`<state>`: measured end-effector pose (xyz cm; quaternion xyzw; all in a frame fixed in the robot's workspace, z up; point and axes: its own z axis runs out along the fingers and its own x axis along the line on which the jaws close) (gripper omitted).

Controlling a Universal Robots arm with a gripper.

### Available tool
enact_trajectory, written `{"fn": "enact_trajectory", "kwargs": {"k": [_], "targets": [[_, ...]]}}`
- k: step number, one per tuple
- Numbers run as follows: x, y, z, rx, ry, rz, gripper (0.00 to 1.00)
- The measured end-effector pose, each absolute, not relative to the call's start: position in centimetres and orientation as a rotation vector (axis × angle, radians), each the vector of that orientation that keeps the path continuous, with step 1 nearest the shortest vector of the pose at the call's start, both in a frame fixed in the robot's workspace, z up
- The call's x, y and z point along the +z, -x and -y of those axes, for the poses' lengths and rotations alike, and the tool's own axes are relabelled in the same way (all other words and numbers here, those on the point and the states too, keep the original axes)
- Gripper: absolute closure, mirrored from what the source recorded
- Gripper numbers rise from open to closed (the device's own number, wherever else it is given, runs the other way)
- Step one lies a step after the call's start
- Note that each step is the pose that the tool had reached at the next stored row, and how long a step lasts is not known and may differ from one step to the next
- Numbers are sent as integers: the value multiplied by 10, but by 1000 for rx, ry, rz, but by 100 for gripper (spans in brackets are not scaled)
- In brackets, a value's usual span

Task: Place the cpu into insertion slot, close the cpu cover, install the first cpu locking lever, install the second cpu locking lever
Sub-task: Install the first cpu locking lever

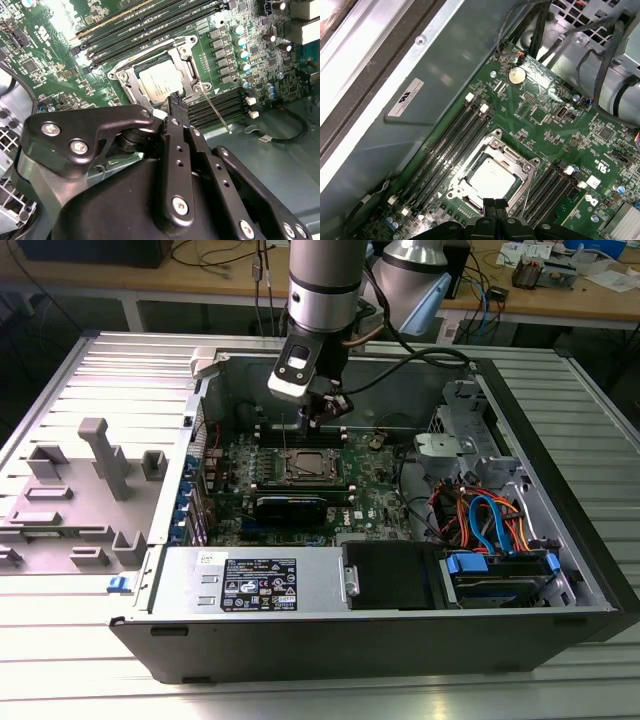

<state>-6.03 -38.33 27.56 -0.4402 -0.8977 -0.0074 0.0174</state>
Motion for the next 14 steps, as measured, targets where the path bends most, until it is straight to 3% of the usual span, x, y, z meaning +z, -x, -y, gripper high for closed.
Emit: {"fn": "enact_trajectory", "kwargs": {"k": [14], "targets": [[276,61,384,-21,1256,2841,89]]}}
